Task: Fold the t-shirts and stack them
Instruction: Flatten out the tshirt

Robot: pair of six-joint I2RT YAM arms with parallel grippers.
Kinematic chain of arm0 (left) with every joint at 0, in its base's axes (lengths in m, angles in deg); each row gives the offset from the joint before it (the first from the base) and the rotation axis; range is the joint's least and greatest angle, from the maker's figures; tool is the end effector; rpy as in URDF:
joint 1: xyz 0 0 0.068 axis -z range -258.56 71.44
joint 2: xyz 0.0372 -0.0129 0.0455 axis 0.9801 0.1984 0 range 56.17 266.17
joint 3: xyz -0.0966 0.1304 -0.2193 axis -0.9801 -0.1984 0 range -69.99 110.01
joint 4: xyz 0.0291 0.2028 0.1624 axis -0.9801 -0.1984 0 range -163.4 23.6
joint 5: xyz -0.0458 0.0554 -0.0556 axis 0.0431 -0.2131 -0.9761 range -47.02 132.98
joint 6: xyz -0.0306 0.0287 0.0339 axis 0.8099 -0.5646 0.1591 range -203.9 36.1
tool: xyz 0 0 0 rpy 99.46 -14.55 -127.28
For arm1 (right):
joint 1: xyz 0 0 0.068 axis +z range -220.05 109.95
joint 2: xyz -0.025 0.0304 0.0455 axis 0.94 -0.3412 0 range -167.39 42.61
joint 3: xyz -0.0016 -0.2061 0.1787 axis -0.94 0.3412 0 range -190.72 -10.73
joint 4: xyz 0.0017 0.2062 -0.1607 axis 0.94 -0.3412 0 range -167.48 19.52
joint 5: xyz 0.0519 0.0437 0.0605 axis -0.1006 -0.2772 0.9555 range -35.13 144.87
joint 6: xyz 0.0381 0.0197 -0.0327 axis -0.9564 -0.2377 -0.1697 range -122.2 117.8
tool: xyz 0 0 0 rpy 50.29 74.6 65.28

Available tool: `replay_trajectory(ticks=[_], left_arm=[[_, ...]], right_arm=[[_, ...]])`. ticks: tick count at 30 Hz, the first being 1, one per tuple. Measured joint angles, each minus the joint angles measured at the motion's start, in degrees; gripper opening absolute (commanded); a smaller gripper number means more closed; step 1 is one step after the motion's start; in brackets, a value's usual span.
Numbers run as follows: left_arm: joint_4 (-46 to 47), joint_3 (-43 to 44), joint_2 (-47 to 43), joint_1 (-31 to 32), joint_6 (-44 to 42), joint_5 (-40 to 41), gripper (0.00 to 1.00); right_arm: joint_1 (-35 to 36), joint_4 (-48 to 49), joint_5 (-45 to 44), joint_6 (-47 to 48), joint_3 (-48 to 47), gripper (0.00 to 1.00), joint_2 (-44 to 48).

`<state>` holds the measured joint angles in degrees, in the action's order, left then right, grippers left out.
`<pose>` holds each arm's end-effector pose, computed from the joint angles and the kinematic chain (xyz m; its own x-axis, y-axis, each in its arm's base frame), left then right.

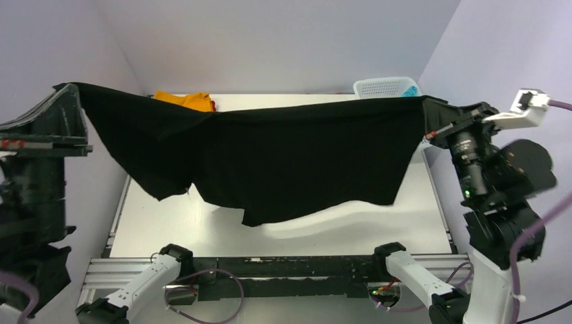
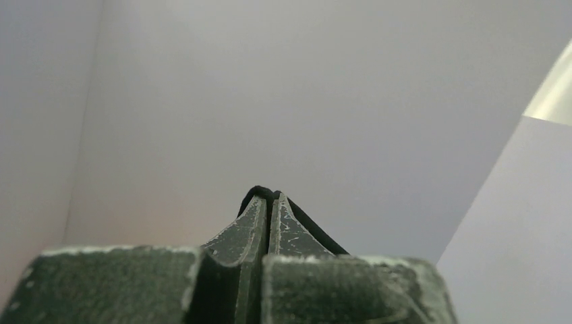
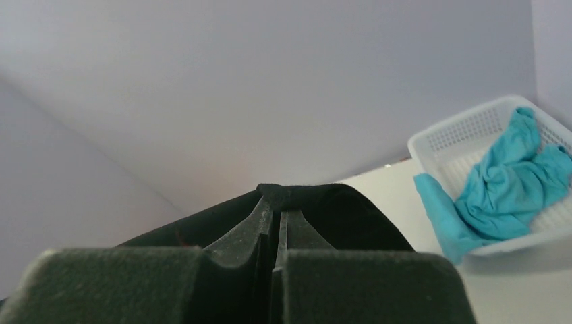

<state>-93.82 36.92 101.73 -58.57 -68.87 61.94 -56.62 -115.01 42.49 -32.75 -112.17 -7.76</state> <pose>-0.0061 0.0144 0.6058 0.4886 -0.4385 -0.7543 0.2035 0.8980 -0.3902 0.0670 0.0081 0.5574 0.0856 0.5308 -0.8431 -0.0734 0.8473 0.5260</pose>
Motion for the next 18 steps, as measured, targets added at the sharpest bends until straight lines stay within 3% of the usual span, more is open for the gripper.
replay_trajectory(ticks=[9,18], left_arm=[[-3.23,12.09,-0.09,-0.02,-2.08,-8.52,0.00],[-1.64,20.74,1.40,-0.15,-2.45,-13.60,0.00]], right_arm=[[0.02,-1.53,8.59,0.13,-7.04,0.00,4.46],[0.02,-2.10,9.97,1.05,-12.72,0.00,4.33]])
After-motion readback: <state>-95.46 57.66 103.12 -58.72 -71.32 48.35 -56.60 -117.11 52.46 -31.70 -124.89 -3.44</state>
